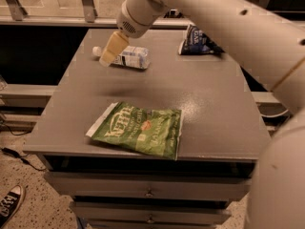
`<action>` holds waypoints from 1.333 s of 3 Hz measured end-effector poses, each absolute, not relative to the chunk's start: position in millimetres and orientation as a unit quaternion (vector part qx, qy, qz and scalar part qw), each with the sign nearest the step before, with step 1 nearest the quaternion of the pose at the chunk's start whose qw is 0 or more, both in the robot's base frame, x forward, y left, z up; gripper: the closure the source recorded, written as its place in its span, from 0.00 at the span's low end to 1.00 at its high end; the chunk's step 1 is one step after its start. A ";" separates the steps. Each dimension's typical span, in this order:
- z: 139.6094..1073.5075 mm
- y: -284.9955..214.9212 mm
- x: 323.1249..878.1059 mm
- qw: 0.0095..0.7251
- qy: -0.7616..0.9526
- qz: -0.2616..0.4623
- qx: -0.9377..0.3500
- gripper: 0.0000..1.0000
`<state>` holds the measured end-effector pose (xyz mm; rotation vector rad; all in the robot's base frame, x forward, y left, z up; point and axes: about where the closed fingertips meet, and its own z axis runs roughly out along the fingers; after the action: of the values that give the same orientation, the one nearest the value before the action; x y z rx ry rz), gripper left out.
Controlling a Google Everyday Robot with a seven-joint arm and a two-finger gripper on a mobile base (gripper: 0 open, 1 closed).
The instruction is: Place blue plastic bottle upright
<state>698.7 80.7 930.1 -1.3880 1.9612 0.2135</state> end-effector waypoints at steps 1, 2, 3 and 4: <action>918.5 98.2 723.6 0.352 0.762 0.078 -0.537 0.00; 902.0 109.5 750.7 0.336 0.767 0.065 -0.542 0.00; 884.2 116.4 766.8 0.308 0.773 0.055 -0.552 0.00; 865.9 118.7 772.8 0.273 0.778 0.041 -0.565 0.00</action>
Offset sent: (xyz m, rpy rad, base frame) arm 0.0869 0.0375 -0.0419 -0.1036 0.0295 -0.0222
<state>772.8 118.7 865.9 -1.5196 2.0920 0.1096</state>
